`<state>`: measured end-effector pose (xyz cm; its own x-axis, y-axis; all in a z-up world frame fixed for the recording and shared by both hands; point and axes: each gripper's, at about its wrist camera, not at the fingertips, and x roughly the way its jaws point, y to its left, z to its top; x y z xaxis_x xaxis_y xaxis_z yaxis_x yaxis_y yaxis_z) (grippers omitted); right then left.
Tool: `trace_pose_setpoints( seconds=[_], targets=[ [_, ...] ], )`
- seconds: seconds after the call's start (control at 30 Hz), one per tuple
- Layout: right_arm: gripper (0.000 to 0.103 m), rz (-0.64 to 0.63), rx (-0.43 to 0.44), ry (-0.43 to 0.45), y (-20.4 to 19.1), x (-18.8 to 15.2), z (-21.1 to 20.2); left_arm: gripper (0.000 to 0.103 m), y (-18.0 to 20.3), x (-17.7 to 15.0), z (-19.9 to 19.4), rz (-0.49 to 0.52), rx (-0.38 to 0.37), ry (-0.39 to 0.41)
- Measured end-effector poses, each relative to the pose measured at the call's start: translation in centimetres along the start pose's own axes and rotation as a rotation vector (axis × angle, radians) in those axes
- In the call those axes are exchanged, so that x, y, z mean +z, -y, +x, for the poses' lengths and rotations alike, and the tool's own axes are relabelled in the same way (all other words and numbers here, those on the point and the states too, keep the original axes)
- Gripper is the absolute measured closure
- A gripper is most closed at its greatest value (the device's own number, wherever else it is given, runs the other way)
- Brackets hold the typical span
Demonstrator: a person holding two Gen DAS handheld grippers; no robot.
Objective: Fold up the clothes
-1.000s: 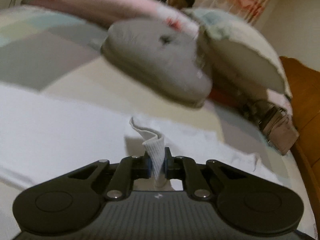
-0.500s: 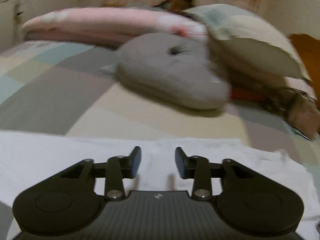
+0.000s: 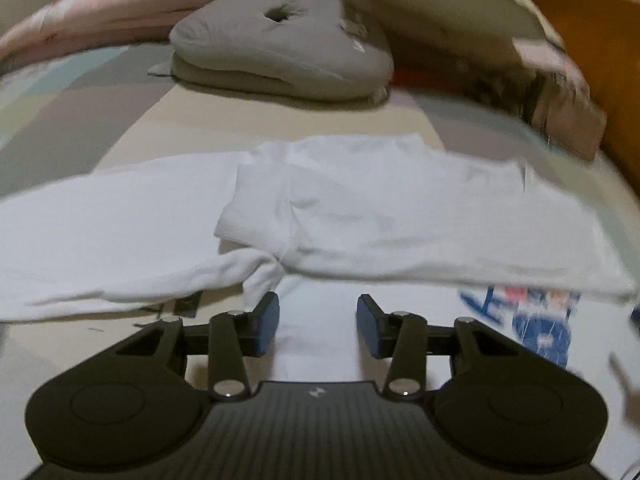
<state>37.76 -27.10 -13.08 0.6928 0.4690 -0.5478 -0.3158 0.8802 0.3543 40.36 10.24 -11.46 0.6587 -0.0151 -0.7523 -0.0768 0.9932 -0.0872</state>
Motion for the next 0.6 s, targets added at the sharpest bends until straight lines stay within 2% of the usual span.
trace_pose_setpoints(
  seconds=[0.2, 0.47, 0.57, 0.6],
  targets=[
    [0.0, -0.049, -0.004, -0.007, -0.8, -0.3, 0.2, 0.045, 3.8, 0.3, 1.3, 0.12, 0.0, 0.019],
    [0.0, -0.058, -0.013, 0.001, -0.7, -0.1, 0.1, 0.042, 8.9, 0.6, 3.5, 0.279, -0.009, 0.051],
    [0.0, -0.046, -0.006, 0.012, -0.5, 0.0, -0.3, 0.04, 8.7, -1.0, 2.6, 0.309, -0.005, 0.095],
    [0.0, -0.04, -0.004, 0.017, -0.6, 0.0, -0.5, 0.039, 8.7, -0.9, 2.2, 0.322, -0.002, 0.076]
  ],
)
